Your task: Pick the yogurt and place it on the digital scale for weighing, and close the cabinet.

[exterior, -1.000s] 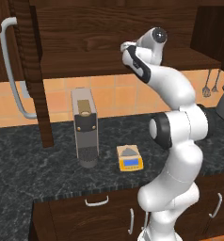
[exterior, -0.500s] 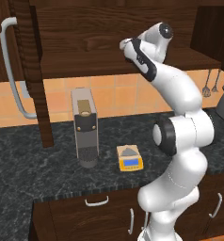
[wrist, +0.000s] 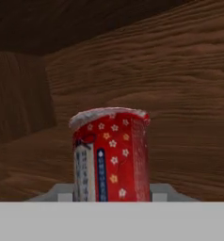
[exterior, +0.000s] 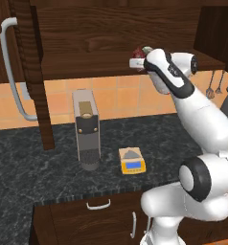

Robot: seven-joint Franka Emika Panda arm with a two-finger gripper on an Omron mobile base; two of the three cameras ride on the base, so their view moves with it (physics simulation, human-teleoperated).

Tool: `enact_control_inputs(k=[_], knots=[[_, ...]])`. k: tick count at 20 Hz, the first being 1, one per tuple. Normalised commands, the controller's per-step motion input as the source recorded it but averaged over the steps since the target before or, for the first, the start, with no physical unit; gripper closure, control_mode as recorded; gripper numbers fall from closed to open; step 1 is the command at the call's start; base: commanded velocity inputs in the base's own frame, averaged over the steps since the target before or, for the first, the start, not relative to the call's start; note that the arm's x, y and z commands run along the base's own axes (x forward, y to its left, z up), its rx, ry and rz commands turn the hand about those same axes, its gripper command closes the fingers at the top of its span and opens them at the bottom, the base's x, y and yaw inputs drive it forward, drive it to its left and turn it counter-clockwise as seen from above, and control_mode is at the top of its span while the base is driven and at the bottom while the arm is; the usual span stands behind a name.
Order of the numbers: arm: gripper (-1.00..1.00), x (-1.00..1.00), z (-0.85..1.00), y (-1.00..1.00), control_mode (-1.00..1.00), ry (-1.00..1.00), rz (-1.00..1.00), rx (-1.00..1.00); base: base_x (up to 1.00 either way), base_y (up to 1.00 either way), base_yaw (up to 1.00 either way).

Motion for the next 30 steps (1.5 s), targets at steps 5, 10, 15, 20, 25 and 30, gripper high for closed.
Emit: enact_control_inputs(k=[5, 10, 15, 20, 25, 30], knots=[[1.00, -1.00, 0.00, 0.18, -1.00, -0.01, 0.31, 0.16, 0.00, 0.00, 0.00], [1.00, -1.00, -0.11, 0.07, -1.00, -0.03, 0.42, 0.01, 0.00, 0.00, 0.00], [1.00, -0.77, -0.39, 0.00, -1.00, -0.25, 0.35, 0.00, 0.00, 0.00, 0.00], [1.00, -0.25, -0.59, -0.01, -1.00, -0.31, 0.23, 0.00, 0.00, 0.00, 0.00], [1.00, 0.03, -0.52, -0.11, -1.00, -0.25, 0.10, 0.00, 0.00, 0.00, 0.00], [1.00, 0.03, -0.30, -0.46, -1.00, -0.08, 0.06, 0.00, 0.00, 0.00, 0.00]])
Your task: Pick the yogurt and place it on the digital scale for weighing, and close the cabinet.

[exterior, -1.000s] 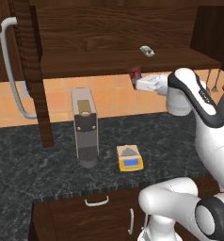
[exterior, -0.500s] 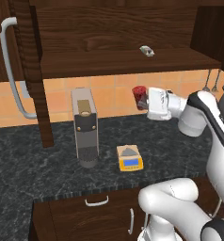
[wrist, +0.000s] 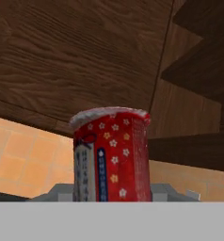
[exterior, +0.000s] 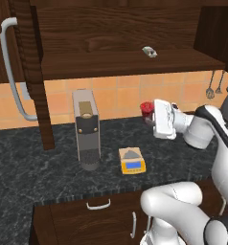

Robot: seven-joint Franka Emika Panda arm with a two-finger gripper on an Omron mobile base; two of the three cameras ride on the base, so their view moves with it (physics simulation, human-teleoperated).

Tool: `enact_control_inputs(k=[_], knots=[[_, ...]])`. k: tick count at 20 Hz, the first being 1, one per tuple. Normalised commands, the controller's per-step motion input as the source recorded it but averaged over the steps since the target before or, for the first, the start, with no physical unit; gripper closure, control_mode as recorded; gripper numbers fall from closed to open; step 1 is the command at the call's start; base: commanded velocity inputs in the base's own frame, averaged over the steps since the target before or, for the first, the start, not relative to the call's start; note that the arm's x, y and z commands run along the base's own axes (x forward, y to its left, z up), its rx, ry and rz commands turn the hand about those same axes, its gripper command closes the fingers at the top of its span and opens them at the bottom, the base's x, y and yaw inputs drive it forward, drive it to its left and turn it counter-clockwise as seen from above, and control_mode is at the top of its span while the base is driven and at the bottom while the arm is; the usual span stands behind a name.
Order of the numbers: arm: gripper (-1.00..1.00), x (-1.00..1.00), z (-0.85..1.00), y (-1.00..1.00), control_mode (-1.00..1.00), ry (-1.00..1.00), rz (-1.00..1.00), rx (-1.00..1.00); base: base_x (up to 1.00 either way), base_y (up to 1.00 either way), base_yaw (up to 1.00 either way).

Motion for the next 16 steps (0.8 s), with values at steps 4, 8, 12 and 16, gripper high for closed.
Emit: enact_control_inputs(k=[4, 8, 12, 16], knots=[[1.00, 0.10, -0.61, -0.21, -1.00, 0.02, 0.01, 0.00, 0.00, 0.00, 0.00], [1.00, 0.33, -0.62, -0.01, -1.00, 0.08, 0.00, 0.02, 0.00, 0.00, 0.00], [1.00, 0.60, -0.67, 0.00, -1.00, 0.15, 0.00, 0.02, 0.00, 0.00, 0.00], [1.00, 0.58, -0.72, 0.00, -1.00, 0.21, 0.00, 0.00, 0.00, 0.00, 0.00]])
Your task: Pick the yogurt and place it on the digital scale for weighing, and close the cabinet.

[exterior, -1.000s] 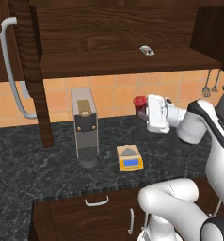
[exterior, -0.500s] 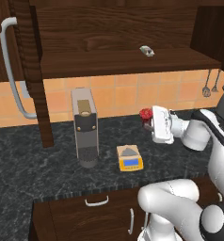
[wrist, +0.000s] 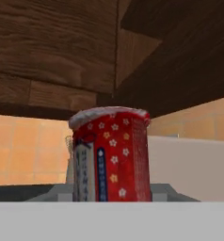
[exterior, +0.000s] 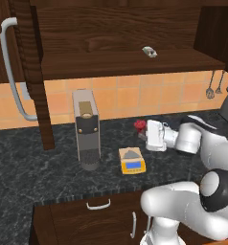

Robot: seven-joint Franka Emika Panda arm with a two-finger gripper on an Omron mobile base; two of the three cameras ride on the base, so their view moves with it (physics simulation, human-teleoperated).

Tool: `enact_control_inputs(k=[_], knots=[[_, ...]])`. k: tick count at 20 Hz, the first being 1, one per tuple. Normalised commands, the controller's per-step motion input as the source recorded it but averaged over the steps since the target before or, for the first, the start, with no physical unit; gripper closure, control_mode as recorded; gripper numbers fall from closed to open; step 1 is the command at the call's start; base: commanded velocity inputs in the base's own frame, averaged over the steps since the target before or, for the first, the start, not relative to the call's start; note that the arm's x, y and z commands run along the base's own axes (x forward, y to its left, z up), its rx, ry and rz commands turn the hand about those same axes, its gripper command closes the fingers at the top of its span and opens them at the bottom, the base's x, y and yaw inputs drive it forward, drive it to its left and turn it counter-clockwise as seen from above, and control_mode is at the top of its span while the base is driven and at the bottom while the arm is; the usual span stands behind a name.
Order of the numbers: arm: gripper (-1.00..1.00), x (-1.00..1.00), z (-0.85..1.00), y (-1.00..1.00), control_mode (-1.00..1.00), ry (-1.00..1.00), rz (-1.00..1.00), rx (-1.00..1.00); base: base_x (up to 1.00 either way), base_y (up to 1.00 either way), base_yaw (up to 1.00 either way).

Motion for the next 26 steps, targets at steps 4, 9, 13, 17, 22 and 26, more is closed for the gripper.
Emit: enact_control_inputs(k=[4, 9, 13, 17, 22, 26], knots=[[1.00, 0.38, -0.74, 0.00, -1.00, 0.23, 0.03, 0.00, 0.00, 0.00, 0.00], [1.00, 0.30, -0.63, 0.13, -1.00, 0.23, 0.04, 0.00, 0.00, 0.00, 0.00], [1.00, 0.17, -0.21, 0.21, -1.00, 0.13, 0.02, 0.00, 0.00, 0.00, 0.00], [1.00, 0.14, -0.17, 0.19, -1.00, 0.10, 0.00, 0.00, 0.00, 0.00, 0.00], [1.00, 0.02, -0.43, 0.07, -1.00, 0.08, 0.03, 0.00, 0.00, 0.00, 0.00], [-1.00, 0.12, -0.27, 0.00, -1.00, 0.02, 0.02, 0.00, 0.00, 0.00, 0.00]])
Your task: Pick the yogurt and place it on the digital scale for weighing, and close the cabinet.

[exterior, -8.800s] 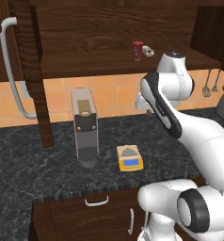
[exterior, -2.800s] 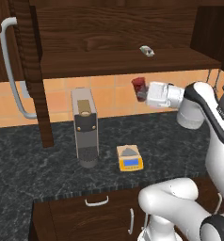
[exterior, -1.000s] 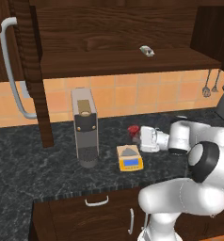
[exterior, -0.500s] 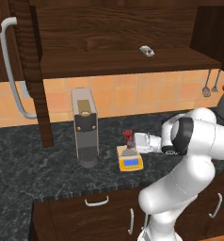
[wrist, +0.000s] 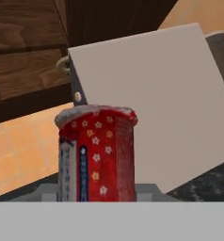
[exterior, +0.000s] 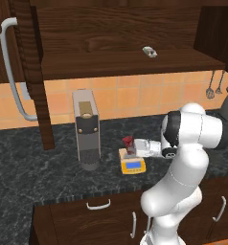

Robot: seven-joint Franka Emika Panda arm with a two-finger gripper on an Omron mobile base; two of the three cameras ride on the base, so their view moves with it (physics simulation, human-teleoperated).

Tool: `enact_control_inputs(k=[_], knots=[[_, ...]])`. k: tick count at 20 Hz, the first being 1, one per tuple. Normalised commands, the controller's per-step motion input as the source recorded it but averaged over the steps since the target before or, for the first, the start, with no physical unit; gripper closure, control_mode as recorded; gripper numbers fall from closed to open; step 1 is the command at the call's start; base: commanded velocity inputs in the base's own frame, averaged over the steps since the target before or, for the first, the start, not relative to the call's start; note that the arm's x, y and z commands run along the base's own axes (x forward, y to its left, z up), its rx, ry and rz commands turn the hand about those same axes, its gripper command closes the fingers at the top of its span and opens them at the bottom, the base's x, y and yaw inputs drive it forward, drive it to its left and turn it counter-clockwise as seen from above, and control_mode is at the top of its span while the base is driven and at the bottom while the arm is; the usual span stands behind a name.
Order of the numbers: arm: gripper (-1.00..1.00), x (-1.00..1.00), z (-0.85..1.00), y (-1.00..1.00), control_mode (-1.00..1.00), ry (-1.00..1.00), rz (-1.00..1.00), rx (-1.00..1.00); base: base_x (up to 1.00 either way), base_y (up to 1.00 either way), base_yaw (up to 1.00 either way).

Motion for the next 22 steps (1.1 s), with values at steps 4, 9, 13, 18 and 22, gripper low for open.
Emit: enact_control_inputs(k=[4, 9, 13, 18, 22], knots=[[-1.00, -0.20, -0.08, -0.07, -1.00, 0.00, 0.01, 0.00, 0.00, 0.00, 0.00], [-1.00, -0.97, 0.00, -0.37, -1.00, -0.04, 0.00, 0.00, 0.00, 0.00, 0.00], [-1.00, -0.54, 0.31, -0.19, -1.00, -0.06, 0.00, 0.00, 0.00, 0.00, 0.00], [-1.00, -0.29, 0.80, -0.30, -1.00, -0.13, 0.00, -0.01, 0.00, 0.00, 0.00], [-1.00, -0.41, 0.56, -0.44, -1.00, -0.25, 0.00, -0.18, 0.00, 0.00, 0.00]])
